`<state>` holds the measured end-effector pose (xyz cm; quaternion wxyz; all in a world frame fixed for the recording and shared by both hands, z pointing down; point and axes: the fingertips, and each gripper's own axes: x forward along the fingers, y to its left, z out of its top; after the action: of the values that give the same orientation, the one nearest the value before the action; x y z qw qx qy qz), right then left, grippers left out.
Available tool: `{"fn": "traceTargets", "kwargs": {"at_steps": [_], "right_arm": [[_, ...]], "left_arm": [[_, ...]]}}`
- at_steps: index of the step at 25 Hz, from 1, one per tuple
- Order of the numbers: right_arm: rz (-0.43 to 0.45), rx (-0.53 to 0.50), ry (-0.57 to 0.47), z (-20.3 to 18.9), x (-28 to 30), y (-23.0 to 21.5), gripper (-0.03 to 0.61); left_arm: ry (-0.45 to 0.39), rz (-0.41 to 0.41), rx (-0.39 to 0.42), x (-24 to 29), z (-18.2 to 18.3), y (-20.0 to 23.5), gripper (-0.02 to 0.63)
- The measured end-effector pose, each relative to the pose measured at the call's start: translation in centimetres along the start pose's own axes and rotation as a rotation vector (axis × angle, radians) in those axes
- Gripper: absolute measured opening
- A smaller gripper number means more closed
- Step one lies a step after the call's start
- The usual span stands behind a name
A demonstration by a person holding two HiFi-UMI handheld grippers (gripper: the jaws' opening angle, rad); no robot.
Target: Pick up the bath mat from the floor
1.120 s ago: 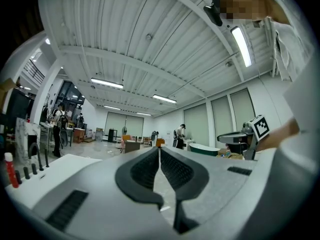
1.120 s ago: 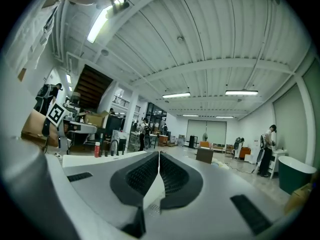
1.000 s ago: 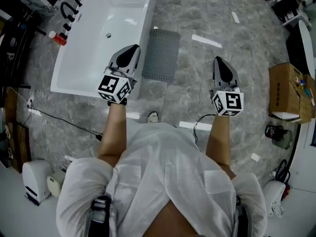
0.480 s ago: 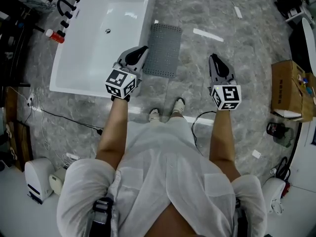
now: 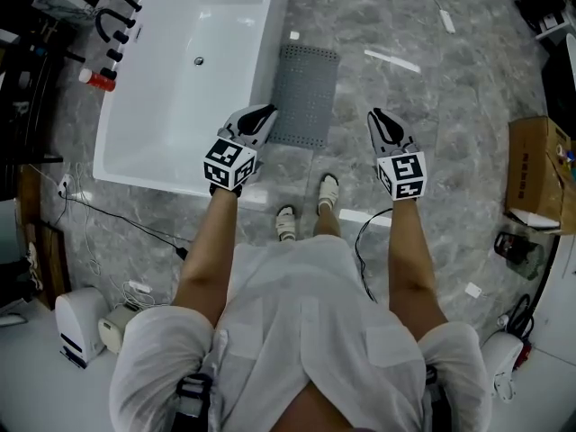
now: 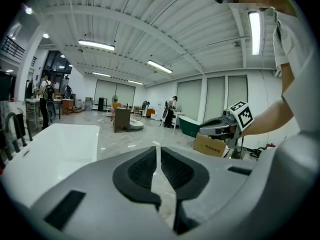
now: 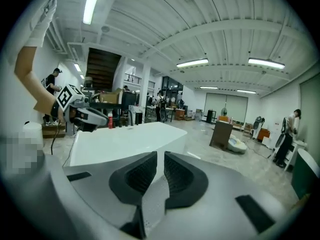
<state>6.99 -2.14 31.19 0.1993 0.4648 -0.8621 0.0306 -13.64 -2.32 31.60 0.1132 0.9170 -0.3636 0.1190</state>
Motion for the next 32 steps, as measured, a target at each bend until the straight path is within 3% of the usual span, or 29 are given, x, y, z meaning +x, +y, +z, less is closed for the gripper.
{"fn": "traceTargets", "kwargs": {"at_steps": [4, 10, 20, 32], "right_arm": [[0.074, -0.012, 0.097, -4.3, 3.2, -0.8, 0.104], [0.183, -0.026, 0.241, -11.1, 7.0, -0.8, 0.135], [0.359, -0.072, 0.451, -21.4, 12.1, 1.0, 0.178], [0.516, -0.196, 0.537, -36.0, 21.1, 3.6, 0.218]], "left_arm": [[0.078, -0.011, -0.018, 3.3, -2.8, 1.1, 0.023], [0.199, -0.053, -0.052, 7.6, -8.0, 1.9, 0.063], [0.333, -0.082, -0.107, 12.2, -16.3, 4.0, 0.134], [0.527, -0.248, -0.006, 20.3, -33.4, 5.9, 0.223]]}}
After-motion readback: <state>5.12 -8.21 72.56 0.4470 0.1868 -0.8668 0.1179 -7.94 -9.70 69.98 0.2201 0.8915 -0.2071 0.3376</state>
